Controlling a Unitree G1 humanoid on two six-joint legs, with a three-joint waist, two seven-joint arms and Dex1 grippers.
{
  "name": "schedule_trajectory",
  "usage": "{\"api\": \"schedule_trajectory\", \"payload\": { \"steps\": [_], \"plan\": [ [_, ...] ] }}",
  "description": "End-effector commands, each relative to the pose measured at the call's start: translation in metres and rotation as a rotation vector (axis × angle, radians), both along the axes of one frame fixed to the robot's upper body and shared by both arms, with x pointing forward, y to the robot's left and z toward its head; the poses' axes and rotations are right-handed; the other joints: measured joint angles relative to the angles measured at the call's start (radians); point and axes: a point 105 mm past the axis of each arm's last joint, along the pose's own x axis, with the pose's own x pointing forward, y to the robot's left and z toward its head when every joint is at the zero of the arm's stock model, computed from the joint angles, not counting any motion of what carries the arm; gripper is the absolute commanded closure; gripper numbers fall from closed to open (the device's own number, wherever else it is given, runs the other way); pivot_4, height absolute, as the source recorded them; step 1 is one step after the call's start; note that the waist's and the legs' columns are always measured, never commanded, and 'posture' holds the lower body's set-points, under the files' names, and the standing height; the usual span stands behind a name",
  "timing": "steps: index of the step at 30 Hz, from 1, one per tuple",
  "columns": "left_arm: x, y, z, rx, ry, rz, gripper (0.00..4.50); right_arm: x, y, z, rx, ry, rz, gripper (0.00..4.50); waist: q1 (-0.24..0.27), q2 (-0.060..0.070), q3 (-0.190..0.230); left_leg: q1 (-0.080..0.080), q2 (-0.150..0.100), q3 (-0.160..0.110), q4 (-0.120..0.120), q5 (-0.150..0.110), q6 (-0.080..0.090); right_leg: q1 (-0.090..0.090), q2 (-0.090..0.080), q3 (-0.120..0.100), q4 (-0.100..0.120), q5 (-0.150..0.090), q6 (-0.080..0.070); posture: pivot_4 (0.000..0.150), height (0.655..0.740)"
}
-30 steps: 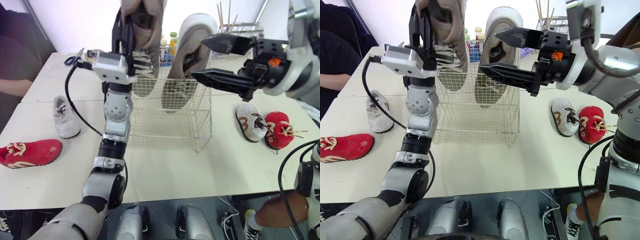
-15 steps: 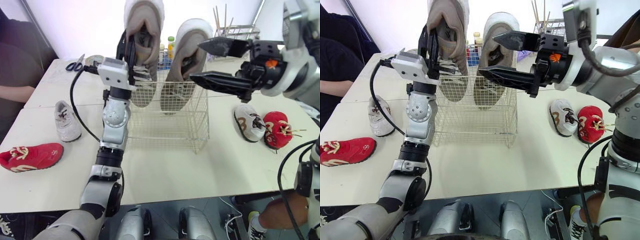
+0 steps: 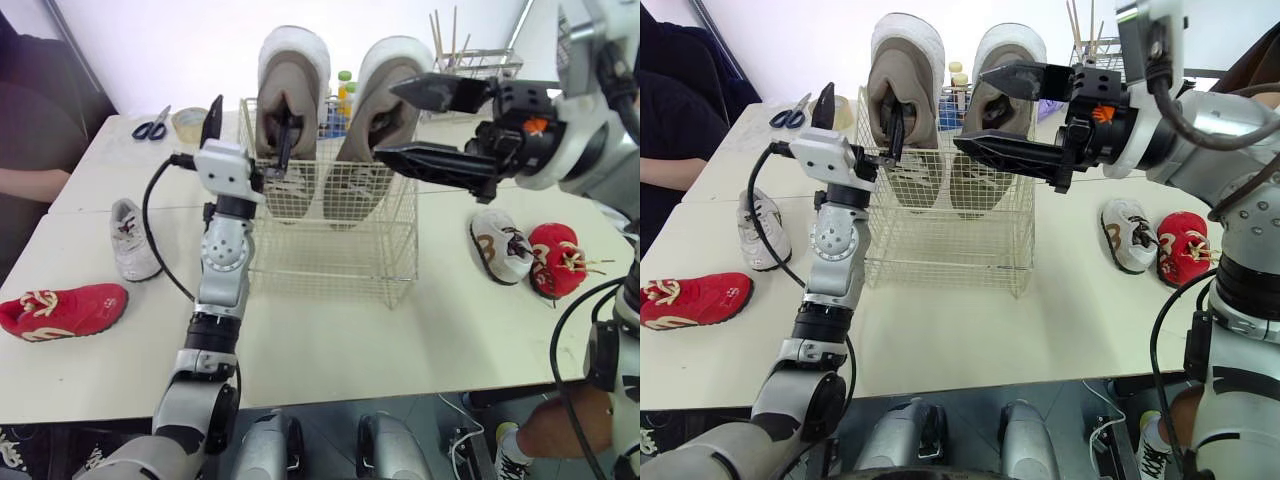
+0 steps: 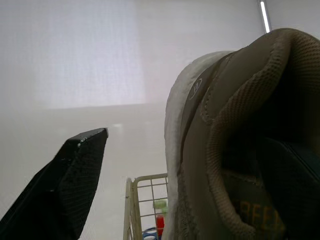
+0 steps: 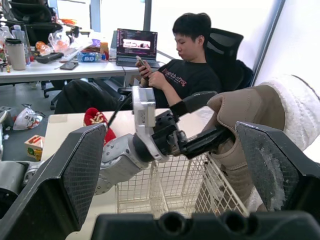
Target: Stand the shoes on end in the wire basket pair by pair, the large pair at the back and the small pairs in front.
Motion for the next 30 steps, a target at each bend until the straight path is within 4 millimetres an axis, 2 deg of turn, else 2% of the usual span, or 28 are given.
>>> {"api": "schedule_trajectory", "payload": {
  "steps": [1, 4, 7, 12, 16, 22, 25, 30],
  "plan": [
    [-0.01, 0.014, -0.002, -0.011, -0.002, 0.037, 0.07, -0.006, 0.0, 0.013, 0.015, -0.065, 0.013, 0.0, 0.0, 0.0, 0.0, 0.0, 0.0, 0.0, 0.0, 0.0, 0.0, 0.0, 0.0, 0.0, 0.0, 0.0, 0.0, 0.15, 0.74],
    [-0.02, 0.017, -0.003, -0.014, 0.007, 0.025, 0.07, -0.006, 0.0, 0.013, 0.016, -0.064, 0.016, 0.0, 0.001, -0.001, 0.001, 0.0, 0.0, 0.0, 0.0, 0.0, 0.0, 0.0, -0.001, 0.0, 0.0, 0.0, 0.0, 0.15, 0.74],
    [-0.031, 0.02, 0.005, 0.012, -0.005, -0.009, 0.07, -0.005, -0.001, 0.012, 0.019, -0.061, 0.017, 0.0, 0.002, -0.006, 0.003, -0.001, 0.0, 0.0, 0.0, 0.0, 0.0, -0.001, -0.002, 0.0, 0.0, 0.0, -0.001, 0.15, 0.74],
    [-0.039, 0.031, 0.022, 0.041, -0.006, -0.051, 0.07, -0.002, -0.003, 0.011, 0.017, -0.055, 0.011, 0.0, 0.001, -0.006, 0.004, -0.003, -0.001, 0.0, 0.0, -0.001, 0.001, -0.001, -0.004, 0.0, -0.003, 0.0, -0.001, 0.15, 0.74],
    [-0.055, 0.041, 0.047, 0.118, 0.03, -0.174, 0.07, 0.004, -0.009, 0.006, -0.004, -0.034, -0.013, 0.0, -0.005, -0.006, 0.005, -0.003, 0.0, 0.0, 0.0, -0.001, 0.001, -0.002, -0.003, 0.0, -0.003, 0.0, -0.001, 0.15, 0.74],
    [-0.074, 0.045, 0.044, 0.149, 0.303, -0.434, 0.07, 0.012, -0.024, 0.0, -0.03, -0.007, -0.097, 0.0, -0.006, -0.007, 0.006, -0.004, -0.001, 0.0, -0.001, -0.001, 0.001, -0.001, -0.004, 0.0, -0.007, -0.001, -0.001, 0.15, 0.74],
    [-0.091, 0.052, 0.042, 0.198, 0.525, -0.665, 0.07, 0.026, -0.046, -0.007, -0.054, 0.012, -0.269, 0.0, -0.008, -0.011, 0.01, -0.004, 0.0, 0.0, -0.001, -0.001, 0.0, -0.002, -0.002, 0.0, -0.008, -0.001, -0.001, 0.15, 0.74],
    [-0.107, 0.044, 0.055, 0.269, 0.631, -0.866, 0.07, 0.038, -0.082, -0.017, -0.062, 0.078, -0.522, 0.0, 0.001, -0.011, 0.015, -0.005, -0.002, 0.001, -0.002, 0.001, -0.005, -0.002, -0.001, 0.0, -0.009, -0.001, -0.001, 0.15, 0.74]
  ]
}}
